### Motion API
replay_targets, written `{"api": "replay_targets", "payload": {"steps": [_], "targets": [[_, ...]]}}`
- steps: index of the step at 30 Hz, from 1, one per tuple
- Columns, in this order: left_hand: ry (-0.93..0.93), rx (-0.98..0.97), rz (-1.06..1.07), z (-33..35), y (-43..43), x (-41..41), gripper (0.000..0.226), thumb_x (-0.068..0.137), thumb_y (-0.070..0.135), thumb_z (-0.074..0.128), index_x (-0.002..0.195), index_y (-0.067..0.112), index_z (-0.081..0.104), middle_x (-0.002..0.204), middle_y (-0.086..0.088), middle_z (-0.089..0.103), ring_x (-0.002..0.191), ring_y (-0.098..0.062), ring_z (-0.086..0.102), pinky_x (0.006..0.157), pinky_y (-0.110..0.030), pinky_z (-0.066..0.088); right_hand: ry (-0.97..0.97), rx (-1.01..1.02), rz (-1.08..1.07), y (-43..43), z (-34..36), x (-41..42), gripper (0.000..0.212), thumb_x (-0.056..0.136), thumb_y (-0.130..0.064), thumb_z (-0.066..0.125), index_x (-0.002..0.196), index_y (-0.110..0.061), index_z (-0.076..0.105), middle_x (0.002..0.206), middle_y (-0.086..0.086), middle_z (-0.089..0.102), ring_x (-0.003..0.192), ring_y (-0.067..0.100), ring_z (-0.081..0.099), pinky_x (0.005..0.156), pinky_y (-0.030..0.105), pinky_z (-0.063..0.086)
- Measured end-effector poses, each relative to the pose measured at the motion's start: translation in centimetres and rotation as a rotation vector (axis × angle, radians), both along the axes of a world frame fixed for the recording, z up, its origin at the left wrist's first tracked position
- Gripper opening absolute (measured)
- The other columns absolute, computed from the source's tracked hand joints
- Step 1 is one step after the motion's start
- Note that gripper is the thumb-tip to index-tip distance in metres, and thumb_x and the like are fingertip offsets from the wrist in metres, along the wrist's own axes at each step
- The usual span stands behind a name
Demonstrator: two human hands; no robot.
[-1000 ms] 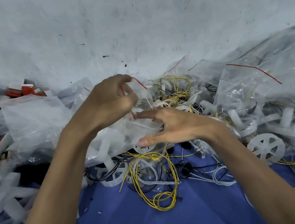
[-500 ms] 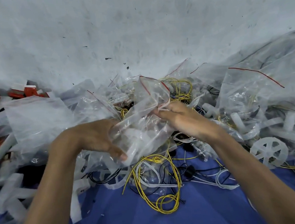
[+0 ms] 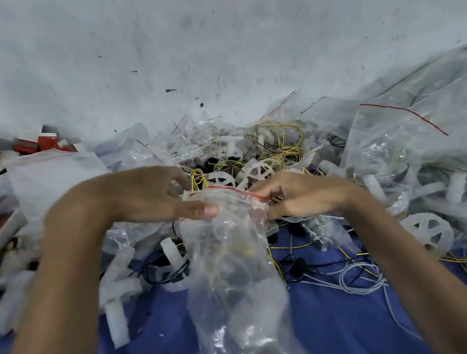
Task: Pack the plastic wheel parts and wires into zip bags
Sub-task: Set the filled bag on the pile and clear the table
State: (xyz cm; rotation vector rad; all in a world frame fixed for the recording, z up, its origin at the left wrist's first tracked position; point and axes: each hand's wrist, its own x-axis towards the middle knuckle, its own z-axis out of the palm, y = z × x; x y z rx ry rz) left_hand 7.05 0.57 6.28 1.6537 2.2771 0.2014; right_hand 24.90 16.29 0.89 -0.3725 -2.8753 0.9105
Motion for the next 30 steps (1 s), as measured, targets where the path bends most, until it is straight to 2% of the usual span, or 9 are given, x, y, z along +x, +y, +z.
{"api": "replay_targets", "payload": {"steps": [4, 6, 8, 11, 14, 16, 19, 23, 30], "targets": [[-0.177, 0.096, -0.151, -1.7, 1.7, -0.2, 0.083, 0.057, 0.07, 0.057, 0.129, 0.028, 0.048, 0.121, 0.013, 0.054, 0.107, -0.004, 0.054, 0.094, -0.018, 0.041, 0.046, -0.051, -0.007, -0.4, 0.7, 0.3, 0.034, 0.087, -0.004, 0.06, 0.084, -0.038, 0.068, 0.119, -0.018, 0.061, 0.115, 0.004, 0.053, 0.102, 0.024, 0.034], [-0.294, 0.121, -0.266, -2.0, 1.6, -0.7, 0.062, 0.069, 0.054, 0.062, 0.118, 0.016, 0.061, 0.116, 0.006, 0.065, 0.109, -0.004, 0.058, 0.091, -0.014, 0.041, 0.096, -0.093, -0.034, -0.1, 1.0, 0.9, 0.033, 0.086, -0.001, 0.059, 0.074, -0.03, 0.067, 0.108, -0.008, 0.067, 0.109, 0.013, 0.058, 0.101, 0.032, 0.04], [-0.366, 0.149, -0.29, -2.3, 1.3, -1.3, 0.043, 0.076, 0.041, 0.063, 0.107, 0.011, 0.067, 0.108, 0.005, 0.07, 0.107, -0.007, 0.062, 0.091, -0.019, 0.043, 0.117, -0.092, -0.081, 0.4, 0.9, 1.4, 0.018, 0.085, 0.003, 0.056, 0.081, -0.011, 0.068, 0.101, 0.008, 0.067, 0.101, 0.026, 0.06, 0.097, 0.044, 0.044], [-0.383, 0.179, -0.294, -2.6, 1.3, -1.9, 0.041, 0.08, 0.041, 0.059, 0.092, 0.003, 0.065, 0.095, -0.021, 0.066, 0.09, -0.031, 0.062, 0.091, -0.041, 0.046, 0.087, -0.1, -0.14, 1.3, 0.7, 1.4, 0.016, 0.085, 0.002, 0.06, 0.1, 0.0, 0.065, 0.103, 0.009, 0.067, 0.094, 0.023, 0.063, 0.085, 0.023, 0.049], [-0.442, 0.192, -0.315, -2.5, 1.3, -1.7, 0.022, 0.082, 0.042, 0.054, 0.068, 0.027, 0.061, 0.067, -0.002, 0.059, 0.068, -0.009, 0.053, 0.071, -0.021, 0.044, -0.056, -0.176, -0.194, 2.0, 0.2, 1.4, 0.041, 0.078, -0.004, 0.07, 0.109, -0.016, 0.047, 0.096, -0.007, 0.057, 0.078, 0.003, 0.061, 0.078, 0.021, 0.05], [-0.451, 0.155, -0.331, -2.3, 1.3, -1.7, 0.024, 0.085, 0.041, 0.052, 0.063, 0.031, 0.057, 0.064, 0.006, 0.057, 0.063, -0.004, 0.052, 0.064, -0.015, 0.04, -0.368, -0.024, -0.154, 2.4, -0.4, 1.4, 0.052, 0.069, -0.016, 0.081, 0.108, -0.022, 0.047, 0.097, -0.005, 0.061, 0.085, 0.009, 0.063, 0.081, 0.026, 0.052], [-0.416, 0.127, -0.329, -2.4, 1.2, -1.6, 0.024, 0.085, 0.043, 0.05, 0.07, 0.027, 0.059, 0.064, 0.006, 0.056, 0.063, -0.004, 0.052, 0.065, -0.018, 0.04, -0.687, -0.002, -0.117, 2.1, -2.1, 1.1, 0.037, 0.066, -0.018, 0.084, 0.091, -0.023, 0.058, 0.081, -0.006, 0.066, 0.077, 0.015, 0.065, 0.067, 0.023, 0.053], [-0.391, 0.103, -0.27, -2.3, 1.4, -1.1, 0.041, 0.083, 0.052, 0.044, 0.089, 0.018, 0.067, 0.068, 0.0, 0.062, 0.067, -0.008, 0.06, 0.067, -0.022, 0.045, -0.646, -0.267, -0.205, 1.9, -3.9, 0.8, 0.021, 0.072, 0.003, 0.075, 0.085, -0.009, 0.065, 0.087, 0.008, 0.068, 0.096, 0.038, 0.066, 0.086, 0.039, 0.055], [-0.49, 0.032, -0.144, -2.3, 1.3, -0.3, 0.065, 0.079, 0.062, 0.031, 0.102, 0.014, 0.068, 0.093, -0.007, 0.073, 0.091, -0.024, 0.069, 0.083, -0.031, 0.052, -0.554, -0.251, -0.229, 2.0, -2.9, 1.1, 0.018, 0.085, 0.001, 0.062, 0.102, -0.002, 0.059, 0.103, 0.02, 0.064, 0.068, 0.025, 0.066, 0.053, 0.02, 0.055]]}}
